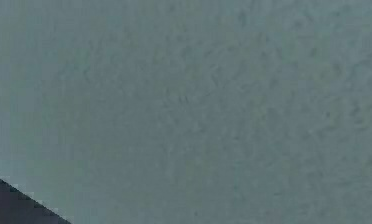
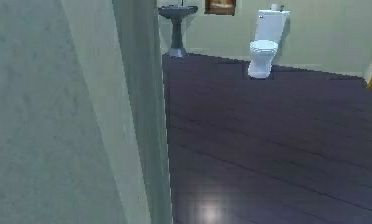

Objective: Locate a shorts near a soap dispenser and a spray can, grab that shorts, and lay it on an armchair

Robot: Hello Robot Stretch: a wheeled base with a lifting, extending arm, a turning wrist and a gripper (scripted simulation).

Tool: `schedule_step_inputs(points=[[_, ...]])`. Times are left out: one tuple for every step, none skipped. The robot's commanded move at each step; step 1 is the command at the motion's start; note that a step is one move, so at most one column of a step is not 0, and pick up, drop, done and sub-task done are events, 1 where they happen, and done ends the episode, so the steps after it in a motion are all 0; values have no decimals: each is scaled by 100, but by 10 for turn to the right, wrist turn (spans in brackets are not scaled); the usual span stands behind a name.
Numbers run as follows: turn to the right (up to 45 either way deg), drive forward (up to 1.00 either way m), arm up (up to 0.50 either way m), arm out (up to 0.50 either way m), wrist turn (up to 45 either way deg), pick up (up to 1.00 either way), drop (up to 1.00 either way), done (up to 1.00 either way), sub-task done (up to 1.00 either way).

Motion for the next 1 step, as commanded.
schedule_step_inputs(points=[[-450, 0, 0, 0, 0, 0, 0, 0, 0]])
